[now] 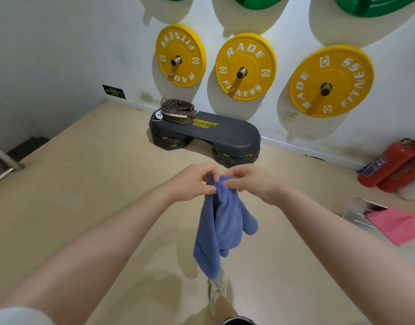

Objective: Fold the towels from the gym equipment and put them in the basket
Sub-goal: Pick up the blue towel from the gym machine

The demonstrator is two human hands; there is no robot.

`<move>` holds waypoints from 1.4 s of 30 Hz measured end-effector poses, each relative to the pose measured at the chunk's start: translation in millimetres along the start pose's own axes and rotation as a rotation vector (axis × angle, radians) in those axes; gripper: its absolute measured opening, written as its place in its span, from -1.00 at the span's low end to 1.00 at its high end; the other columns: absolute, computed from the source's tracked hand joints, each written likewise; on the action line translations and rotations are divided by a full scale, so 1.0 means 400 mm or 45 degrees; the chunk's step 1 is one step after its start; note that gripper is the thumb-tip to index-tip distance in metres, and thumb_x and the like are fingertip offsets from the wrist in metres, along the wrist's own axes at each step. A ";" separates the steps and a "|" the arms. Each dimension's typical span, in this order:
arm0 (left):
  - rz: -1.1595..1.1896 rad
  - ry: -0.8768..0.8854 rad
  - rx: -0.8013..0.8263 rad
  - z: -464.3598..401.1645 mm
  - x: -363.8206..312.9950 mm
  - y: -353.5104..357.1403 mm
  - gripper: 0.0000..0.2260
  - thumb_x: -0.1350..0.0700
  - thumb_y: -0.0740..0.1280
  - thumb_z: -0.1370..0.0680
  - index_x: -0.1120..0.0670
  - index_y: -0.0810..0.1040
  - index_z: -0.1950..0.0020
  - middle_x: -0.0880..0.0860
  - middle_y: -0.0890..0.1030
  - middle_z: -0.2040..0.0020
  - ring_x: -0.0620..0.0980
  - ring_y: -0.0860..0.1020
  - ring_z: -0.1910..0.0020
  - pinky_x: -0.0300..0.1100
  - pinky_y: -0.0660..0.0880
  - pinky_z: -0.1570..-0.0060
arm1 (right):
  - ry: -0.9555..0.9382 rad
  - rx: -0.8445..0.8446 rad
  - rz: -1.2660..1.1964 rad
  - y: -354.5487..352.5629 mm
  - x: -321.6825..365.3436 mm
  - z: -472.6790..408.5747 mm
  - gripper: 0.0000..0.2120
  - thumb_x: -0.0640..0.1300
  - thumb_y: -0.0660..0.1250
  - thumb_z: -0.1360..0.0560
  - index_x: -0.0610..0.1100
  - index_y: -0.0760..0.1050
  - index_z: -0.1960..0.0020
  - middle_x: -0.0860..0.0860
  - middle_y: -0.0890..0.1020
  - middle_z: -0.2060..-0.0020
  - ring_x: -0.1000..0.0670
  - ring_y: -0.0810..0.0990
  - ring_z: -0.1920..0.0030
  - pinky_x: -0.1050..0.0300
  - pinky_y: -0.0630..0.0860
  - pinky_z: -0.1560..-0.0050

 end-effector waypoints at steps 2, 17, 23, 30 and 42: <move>0.059 -0.057 0.030 -0.095 0.033 -0.059 -0.73 0.26 0.40 -0.42 -0.06 0.37 0.17 -0.07 0.48 0.24 -0.17 0.43 0.29 -0.23 0.42 0.26 | 0.004 -0.021 0.011 -0.051 0.035 -0.112 -0.87 -0.29 0.33 -0.45 -0.11 0.51 0.22 0.02 0.53 0.30 0.09 0.44 0.27 0.31 0.37 0.24; 0.041 -0.271 0.092 -0.718 0.428 -0.529 -0.90 0.20 0.35 -0.50 0.11 0.60 0.21 -0.05 0.48 0.35 -0.13 0.38 0.32 -0.25 0.28 0.27 | -0.028 -0.282 0.363 -0.374 0.194 -0.819 -0.86 -0.26 0.31 -0.44 -0.09 0.42 0.25 0.09 0.46 0.35 0.13 0.39 0.32 0.33 0.34 0.29; 0.267 -0.175 0.102 -1.001 0.508 -0.707 -0.88 0.22 0.28 -0.55 0.14 0.59 0.14 -0.13 0.50 0.38 -0.23 0.40 0.42 -0.38 0.31 0.37 | 0.165 -0.498 -0.050 -0.480 0.173 -1.077 -0.86 -0.33 0.27 -0.45 -0.14 0.53 0.21 0.01 0.56 0.28 0.06 0.49 0.23 0.28 0.41 0.22; -0.167 -0.138 0.247 -1.300 0.618 -0.763 -0.81 0.15 0.33 -0.50 0.17 0.52 0.30 0.04 0.46 0.33 -0.05 0.37 0.32 -0.18 0.28 0.30 | 0.310 -0.781 0.167 -0.635 0.127 -1.267 -0.89 -0.27 0.25 -0.43 -0.14 0.45 0.26 0.05 0.43 0.41 0.07 0.36 0.36 0.22 0.28 0.37; -0.137 -0.210 0.099 -1.833 0.778 -0.712 -0.64 -0.04 0.29 -0.45 0.03 0.20 0.42 -0.04 0.25 0.44 -0.09 0.23 0.43 -0.22 0.15 0.36 | 0.477 -0.718 0.610 -1.044 -0.154 -1.638 -0.93 -0.19 0.21 -0.47 -0.12 0.31 0.13 -0.08 0.51 0.28 -0.17 0.43 0.23 0.06 0.33 0.27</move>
Point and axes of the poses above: each hand's wrist, its own z-axis away from the middle knuckle, its own y-axis out of the palm, x = y × z, the point moved 6 cm from there along -z, towards the middle knuckle
